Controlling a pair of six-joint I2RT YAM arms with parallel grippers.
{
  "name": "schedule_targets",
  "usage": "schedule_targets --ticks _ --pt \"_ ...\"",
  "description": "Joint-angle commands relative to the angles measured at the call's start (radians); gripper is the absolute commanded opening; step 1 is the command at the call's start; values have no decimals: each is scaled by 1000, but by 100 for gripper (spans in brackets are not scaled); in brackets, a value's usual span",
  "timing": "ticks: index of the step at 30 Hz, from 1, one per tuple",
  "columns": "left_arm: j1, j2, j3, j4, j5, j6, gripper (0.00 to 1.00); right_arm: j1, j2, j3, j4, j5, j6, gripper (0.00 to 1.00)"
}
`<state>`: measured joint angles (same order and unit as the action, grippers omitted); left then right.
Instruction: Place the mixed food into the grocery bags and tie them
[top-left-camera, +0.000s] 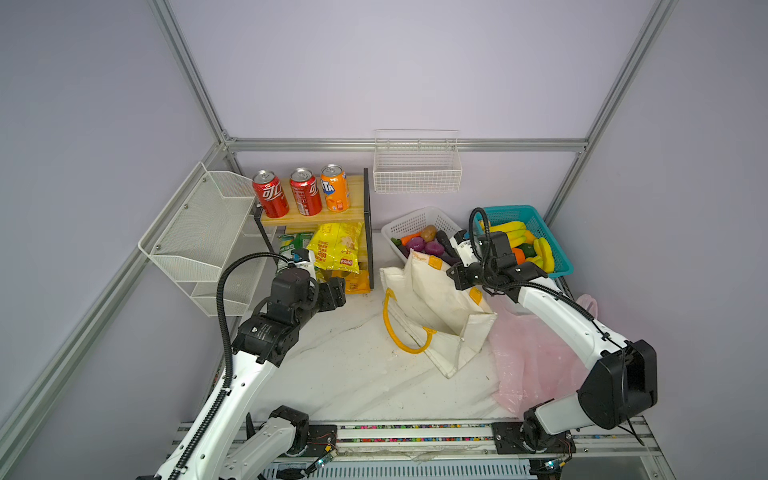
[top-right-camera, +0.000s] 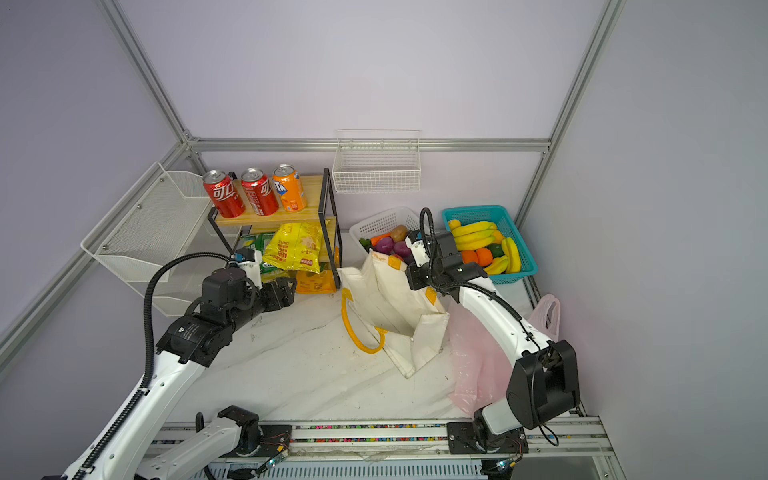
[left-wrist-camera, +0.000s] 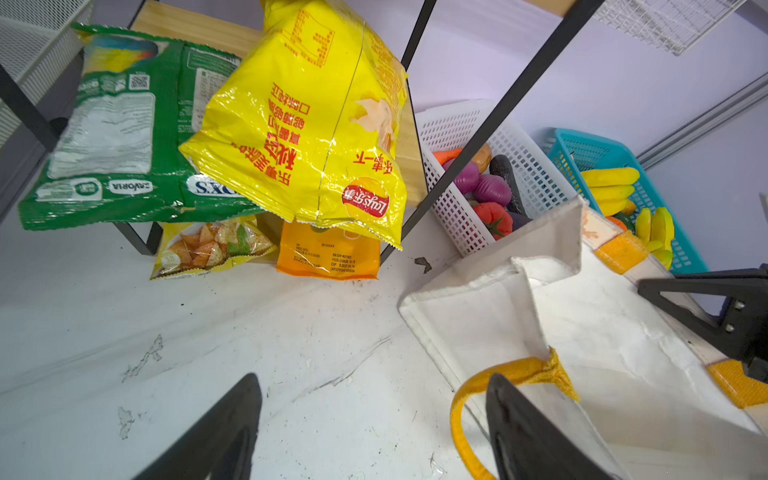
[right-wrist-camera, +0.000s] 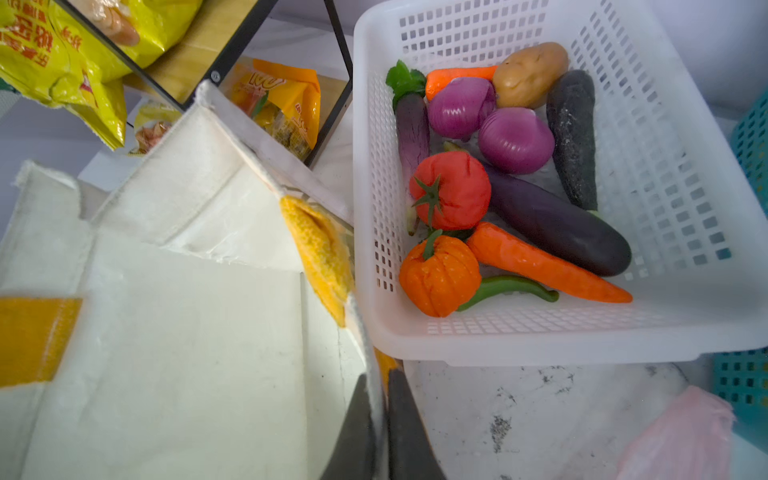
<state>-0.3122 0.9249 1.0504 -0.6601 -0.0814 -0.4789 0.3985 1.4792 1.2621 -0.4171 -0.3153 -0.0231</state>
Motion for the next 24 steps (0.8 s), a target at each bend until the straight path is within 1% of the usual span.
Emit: schedule_targets --ticks 1,4,7,10,13,16,19,22,24 --pt "8 -17 -56 81 36 -24 83 9 -17 -36 169 -72 152 0" --pt "9 -7 -91 84 28 -28 83 10 -19 -64 225 -58 176 0" --pt "9 -7 -119 98 57 -50 83 10 -14 -68 240 -41 176 0" --pt "9 -21 -75 106 51 -25 83 10 -2 -65 246 -52 167 0" --pt "13 -6 57 75 12 59 83 10 4 -55 246 -60 150 0" --pt "34 64 226 10 9 131 83 10 9 -50 253 -70 144 0" --pt "42 163 389 -35 53 174 82 10 15 -52 261 -86 146 0" --pt "41 278 561 -77 105 182 79 12 17 -59 264 -91 143 0" --pt "39 334 642 -81 118 174 76 11 16 -60 262 -92 138 0"
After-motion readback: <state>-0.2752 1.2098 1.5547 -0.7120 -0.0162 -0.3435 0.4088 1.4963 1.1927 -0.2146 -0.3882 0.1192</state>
